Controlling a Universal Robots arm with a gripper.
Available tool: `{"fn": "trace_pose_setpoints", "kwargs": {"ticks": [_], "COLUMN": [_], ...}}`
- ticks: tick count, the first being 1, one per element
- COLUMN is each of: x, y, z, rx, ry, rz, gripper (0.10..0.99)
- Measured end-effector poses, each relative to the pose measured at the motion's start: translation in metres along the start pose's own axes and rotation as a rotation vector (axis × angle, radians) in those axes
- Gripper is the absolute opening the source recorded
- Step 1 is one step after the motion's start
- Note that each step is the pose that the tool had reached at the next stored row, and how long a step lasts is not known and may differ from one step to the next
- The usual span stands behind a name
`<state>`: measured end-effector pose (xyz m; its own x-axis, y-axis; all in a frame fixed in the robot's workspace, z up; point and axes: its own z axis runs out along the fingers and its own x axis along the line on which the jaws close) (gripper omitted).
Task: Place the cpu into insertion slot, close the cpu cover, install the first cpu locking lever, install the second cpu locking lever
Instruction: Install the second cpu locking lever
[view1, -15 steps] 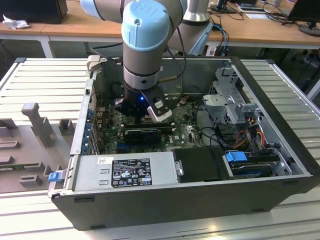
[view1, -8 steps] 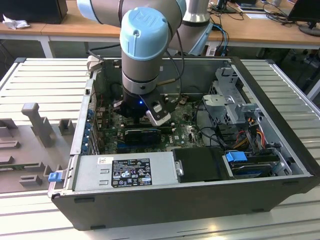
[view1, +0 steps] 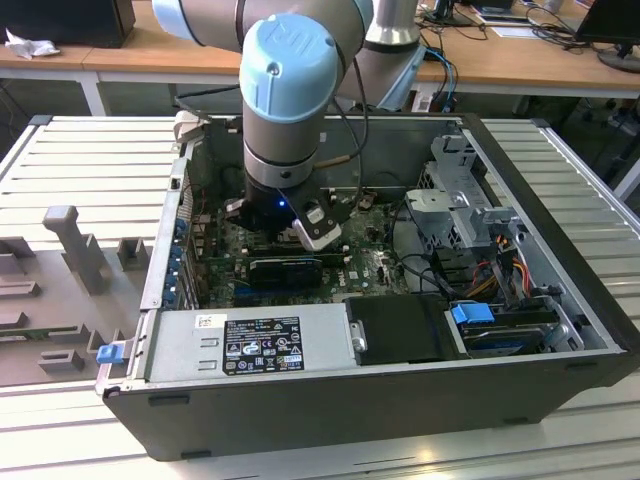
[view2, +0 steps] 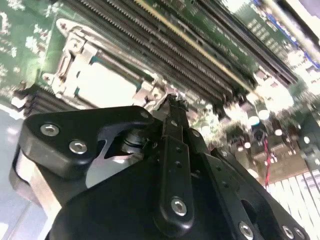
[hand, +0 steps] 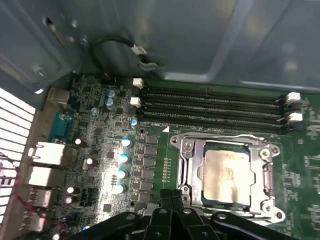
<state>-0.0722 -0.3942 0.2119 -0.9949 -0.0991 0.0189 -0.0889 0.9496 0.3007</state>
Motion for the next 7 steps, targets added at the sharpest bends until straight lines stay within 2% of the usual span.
{"fn": "trace_pose_setpoints", "kwargs": {"ticks": [1, 4, 7], "x": [0.0002, 0.0004, 0.0004], "y": [0.0022, 0.0052, 0.0058], "z": [-0.0069, -0.0164, -0.0181], "rx": [0.001, 0.004, 0.004], "ry": [0.0002, 0.0004, 0.0003], "rz": [0.0, 0.0, 0.0], "gripper": [0.106, 0.106, 0.106]}}
